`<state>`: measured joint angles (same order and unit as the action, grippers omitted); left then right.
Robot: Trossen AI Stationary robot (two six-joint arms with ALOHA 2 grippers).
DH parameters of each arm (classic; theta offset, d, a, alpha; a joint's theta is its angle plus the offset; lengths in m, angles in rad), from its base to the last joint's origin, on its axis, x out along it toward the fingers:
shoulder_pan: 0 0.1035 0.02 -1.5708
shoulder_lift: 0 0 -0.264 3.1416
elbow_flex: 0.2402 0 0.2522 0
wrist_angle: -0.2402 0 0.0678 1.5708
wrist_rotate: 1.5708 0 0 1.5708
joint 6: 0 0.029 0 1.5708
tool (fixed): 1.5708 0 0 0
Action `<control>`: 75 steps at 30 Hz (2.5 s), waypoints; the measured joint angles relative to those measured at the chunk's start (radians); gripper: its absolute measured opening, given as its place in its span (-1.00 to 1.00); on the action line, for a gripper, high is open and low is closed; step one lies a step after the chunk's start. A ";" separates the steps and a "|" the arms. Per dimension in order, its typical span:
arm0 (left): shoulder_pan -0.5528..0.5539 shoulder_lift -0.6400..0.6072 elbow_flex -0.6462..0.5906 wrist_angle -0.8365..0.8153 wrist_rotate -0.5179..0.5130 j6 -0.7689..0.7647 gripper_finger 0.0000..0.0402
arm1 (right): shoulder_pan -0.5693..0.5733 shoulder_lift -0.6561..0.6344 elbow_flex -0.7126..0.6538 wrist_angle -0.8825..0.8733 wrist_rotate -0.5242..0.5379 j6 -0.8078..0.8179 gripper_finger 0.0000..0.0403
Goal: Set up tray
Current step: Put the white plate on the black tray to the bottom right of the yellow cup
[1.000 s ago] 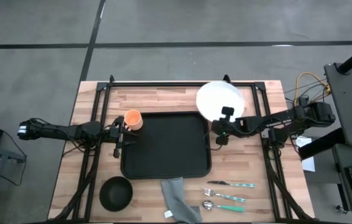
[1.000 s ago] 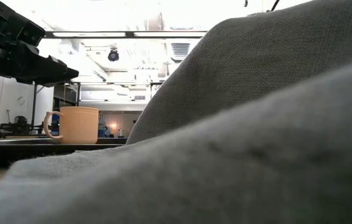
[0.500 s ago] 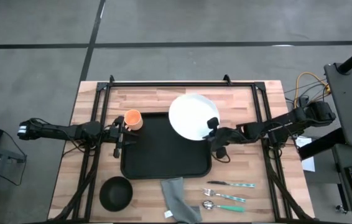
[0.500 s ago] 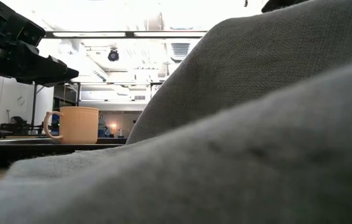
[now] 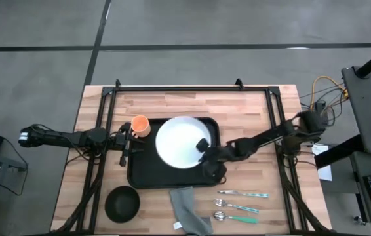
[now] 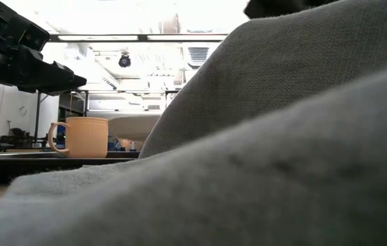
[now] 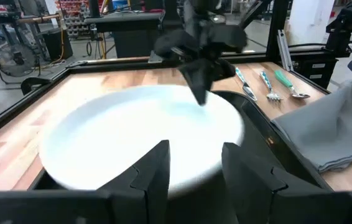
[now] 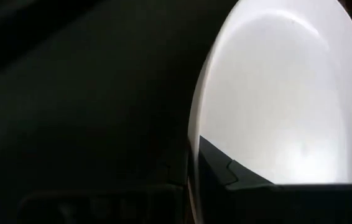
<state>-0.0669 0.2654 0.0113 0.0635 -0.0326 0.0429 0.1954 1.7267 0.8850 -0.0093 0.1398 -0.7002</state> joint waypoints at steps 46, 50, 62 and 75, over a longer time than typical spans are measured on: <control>0.000 0.024 -0.001 0.000 0.000 0.000 -0.36 | -0.008 0.386 0.601 -0.339 -0.178 -0.250 -0.96; 0.000 0.024 -0.001 0.000 0.000 0.000 -0.36 | -0.009 0.386 0.601 -0.322 -0.178 -0.245 -0.96; 0.000 0.029 -0.001 -0.001 0.000 0.000 -0.36 | -0.009 0.386 0.600 -0.282 -0.177 -0.243 -0.96; 0.000 0.028 -0.001 -0.001 0.000 0.000 -0.36 | -0.009 0.387 0.583 -0.235 -0.201 -0.243 -0.91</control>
<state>-0.0667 0.2935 0.0105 0.0630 -0.0329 0.0429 0.1862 2.1139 1.4685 -0.2443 -0.0614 -0.9435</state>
